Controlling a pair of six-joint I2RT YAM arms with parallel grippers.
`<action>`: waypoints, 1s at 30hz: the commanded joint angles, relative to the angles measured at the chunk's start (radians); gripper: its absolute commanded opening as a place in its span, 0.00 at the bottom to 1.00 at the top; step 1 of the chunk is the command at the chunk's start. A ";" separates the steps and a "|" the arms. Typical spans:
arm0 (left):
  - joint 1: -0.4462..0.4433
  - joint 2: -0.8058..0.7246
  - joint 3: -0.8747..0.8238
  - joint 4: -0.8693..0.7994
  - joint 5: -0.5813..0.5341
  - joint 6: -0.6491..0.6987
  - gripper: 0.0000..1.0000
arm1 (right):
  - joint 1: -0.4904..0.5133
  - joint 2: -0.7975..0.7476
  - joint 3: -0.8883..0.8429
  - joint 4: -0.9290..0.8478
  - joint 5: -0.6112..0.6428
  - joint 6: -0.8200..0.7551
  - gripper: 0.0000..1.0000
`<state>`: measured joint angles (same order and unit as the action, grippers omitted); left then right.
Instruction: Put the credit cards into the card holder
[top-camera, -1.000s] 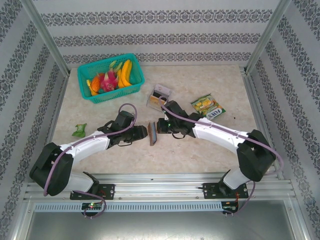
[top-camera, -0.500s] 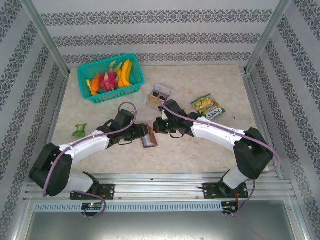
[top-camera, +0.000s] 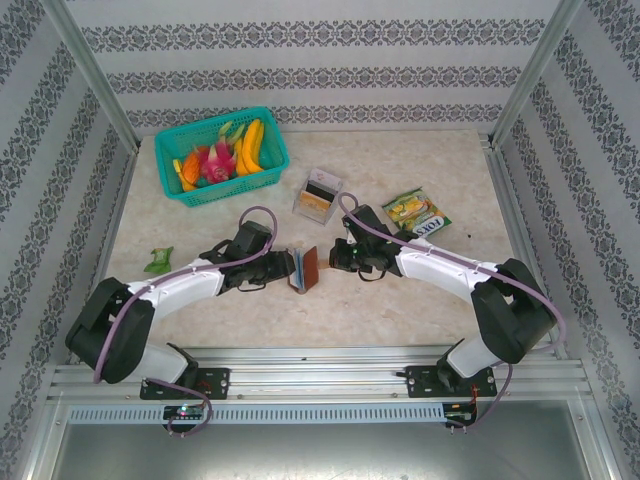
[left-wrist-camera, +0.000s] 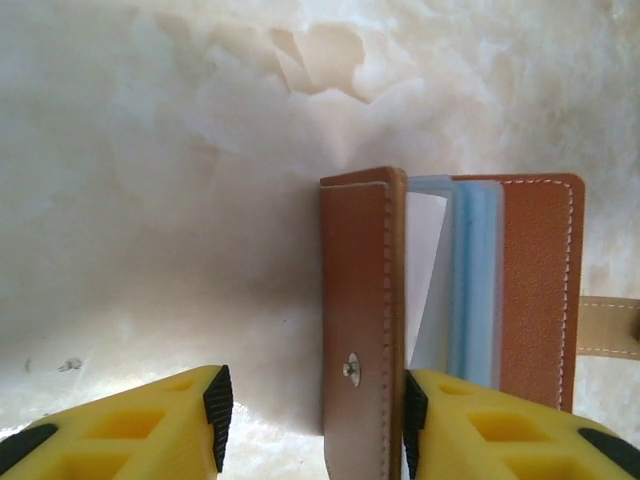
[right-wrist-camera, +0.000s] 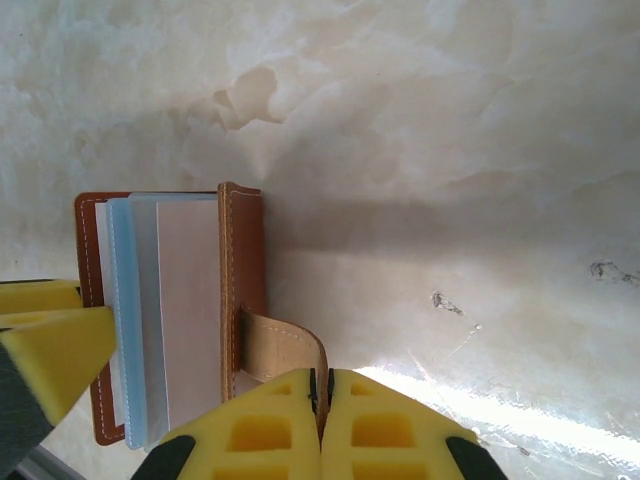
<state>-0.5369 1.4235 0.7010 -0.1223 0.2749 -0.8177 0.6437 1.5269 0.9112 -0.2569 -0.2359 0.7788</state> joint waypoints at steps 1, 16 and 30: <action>-0.006 0.035 0.027 0.010 0.047 0.007 0.44 | -0.001 0.001 0.008 -0.008 -0.003 -0.011 0.03; -0.011 0.084 0.063 0.059 0.090 0.023 0.00 | -0.073 0.010 -0.041 -0.138 0.118 -0.116 0.13; -0.058 0.132 0.180 -0.040 0.041 0.036 0.00 | -0.076 -0.191 -0.025 -0.058 0.095 -0.059 0.42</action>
<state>-0.5827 1.5421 0.8848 -0.1616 0.3210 -0.7853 0.5713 1.3537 0.8860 -0.3763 -0.1322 0.7029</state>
